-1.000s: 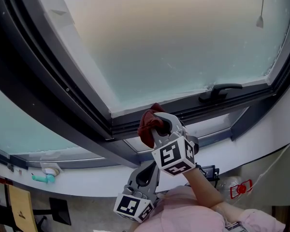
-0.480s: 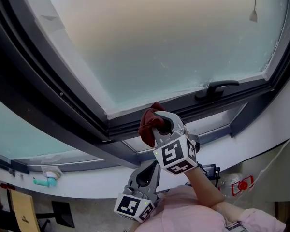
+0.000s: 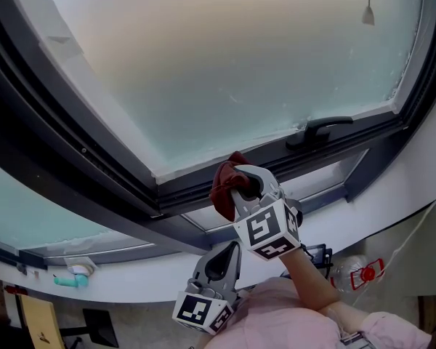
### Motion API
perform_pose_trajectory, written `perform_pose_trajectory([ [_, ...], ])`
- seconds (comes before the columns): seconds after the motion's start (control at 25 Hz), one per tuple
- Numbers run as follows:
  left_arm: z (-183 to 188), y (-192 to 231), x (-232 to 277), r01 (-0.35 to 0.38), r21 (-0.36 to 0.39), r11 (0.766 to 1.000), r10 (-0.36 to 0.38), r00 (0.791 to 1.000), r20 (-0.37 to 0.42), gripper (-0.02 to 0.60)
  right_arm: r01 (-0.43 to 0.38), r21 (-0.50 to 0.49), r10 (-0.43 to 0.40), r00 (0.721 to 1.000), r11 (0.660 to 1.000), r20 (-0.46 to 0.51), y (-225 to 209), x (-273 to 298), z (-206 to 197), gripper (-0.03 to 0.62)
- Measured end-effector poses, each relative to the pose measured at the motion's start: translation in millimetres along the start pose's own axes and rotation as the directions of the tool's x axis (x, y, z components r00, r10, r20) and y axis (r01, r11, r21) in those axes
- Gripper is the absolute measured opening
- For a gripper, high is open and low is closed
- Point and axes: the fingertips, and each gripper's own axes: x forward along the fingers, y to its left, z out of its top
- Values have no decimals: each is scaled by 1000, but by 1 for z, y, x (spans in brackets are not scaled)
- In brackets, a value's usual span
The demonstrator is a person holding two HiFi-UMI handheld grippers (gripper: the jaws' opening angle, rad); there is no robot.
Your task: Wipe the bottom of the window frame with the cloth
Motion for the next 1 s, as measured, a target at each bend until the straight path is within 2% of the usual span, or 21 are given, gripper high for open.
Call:
perform_pose_trajectory([
  [1.0, -1, -10, 15, 53, 12, 999, -53, 998, -18, -3, 38, 55, -38, 999, 998, -7, -29, -10, -11, 58],
])
